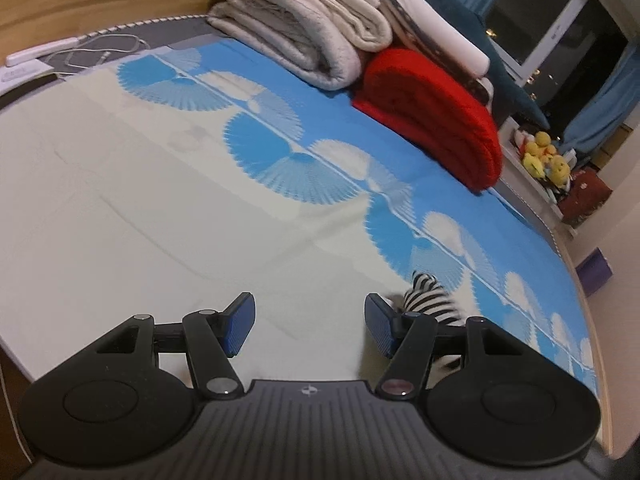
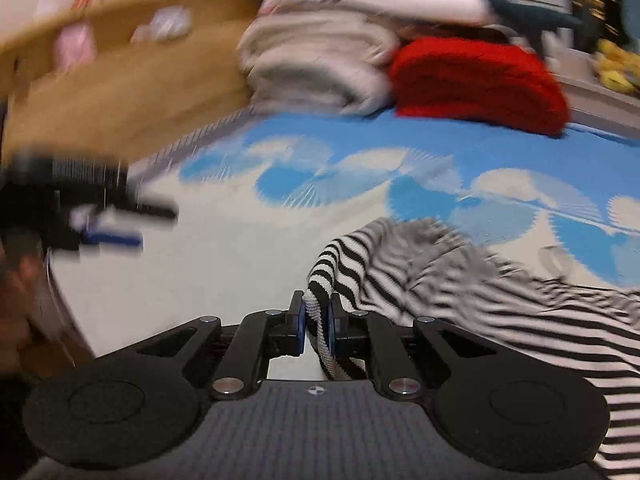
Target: Fold small clothes
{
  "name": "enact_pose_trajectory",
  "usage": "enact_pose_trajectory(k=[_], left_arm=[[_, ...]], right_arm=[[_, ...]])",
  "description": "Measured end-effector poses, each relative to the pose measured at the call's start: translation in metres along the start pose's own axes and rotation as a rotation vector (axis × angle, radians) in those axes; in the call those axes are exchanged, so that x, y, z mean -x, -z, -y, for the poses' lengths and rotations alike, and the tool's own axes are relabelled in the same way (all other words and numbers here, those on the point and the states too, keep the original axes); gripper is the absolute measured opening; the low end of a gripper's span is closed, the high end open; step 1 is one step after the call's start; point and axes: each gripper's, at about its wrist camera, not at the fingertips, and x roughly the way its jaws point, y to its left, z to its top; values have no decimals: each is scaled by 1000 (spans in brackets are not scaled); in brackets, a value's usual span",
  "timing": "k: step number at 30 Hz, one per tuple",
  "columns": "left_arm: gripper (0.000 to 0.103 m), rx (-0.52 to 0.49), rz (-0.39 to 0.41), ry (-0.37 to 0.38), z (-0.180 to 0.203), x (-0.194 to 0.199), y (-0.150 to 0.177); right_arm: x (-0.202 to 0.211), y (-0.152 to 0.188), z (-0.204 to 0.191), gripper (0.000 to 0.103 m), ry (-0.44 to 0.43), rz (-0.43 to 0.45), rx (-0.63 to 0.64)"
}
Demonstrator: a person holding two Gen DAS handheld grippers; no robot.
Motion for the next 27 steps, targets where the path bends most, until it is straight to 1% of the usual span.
enact_pose_trajectory(k=[2, 4, 6, 7, 8, 9, 10, 11, 12, 13, 14, 15, 16, 17, 20, 23, 25, 27], left_arm=[[66, -30, -17, 4, 19, -7, 5], [66, -77, -32, 7, 38, -13, 11], [66, -136, -37, 8, 58, -19, 18], [66, -159, -39, 8, 66, -22, 21], [66, -184, -42, 10, 76, -25, 23], [66, -200, -45, 13, 83, -28, 26], [66, -217, -49, 16, 90, -32, 29], [66, -231, -54, 19, 97, -36, 32], [66, -243, -61, 21, 103, -40, 34], [66, -252, -70, 21, 109, -45, 36], [66, -259, -81, 18, 114, -50, 38], [66, -266, -91, 16, 119, -55, 40], [66, -276, -100, 15, 124, -59, 42], [66, -287, -107, 15, 128, -63, 43], [66, -342, -128, 15, 144, -75, 51], [66, -387, -143, 13, 155, -83, 57], [66, -407, -149, 13, 160, -87, 61], [66, -423, -151, 4, 164, -88, 65]], right_arm=[[30, -10, 35, 10, 16, 70, -103], [65, -10, 74, 10, 55, 146, -219], [104, 1, 121, 10, 124, 223, -368], [126, 14, 148, 10, 178, 257, -453], [140, 27, 169, 10, 225, 274, -515], [156, 44, 194, 10, 292, 280, -590], [168, 62, 218, 10, 375, 261, -658], [174, 77, 237, 10, 458, 215, -714], [178, 94, 257, 11, 538, 143, -785], [180, 107, 273, 11, 588, 81, -854], [184, 120, 287, 14, 629, 29, -924], [189, 129, 296, 17, 659, 4, -967], [195, 135, 302, 17, 678, 2, -985], [201, 137, 306, 17, 679, 17, -985], [217, 126, 315, 28, 632, 65, -944], [225, 100, 326, 29, 547, 108, -856], [223, 79, 336, 31, 479, 104, -774], [211, 57, 352, 37, 397, 70, -704]])
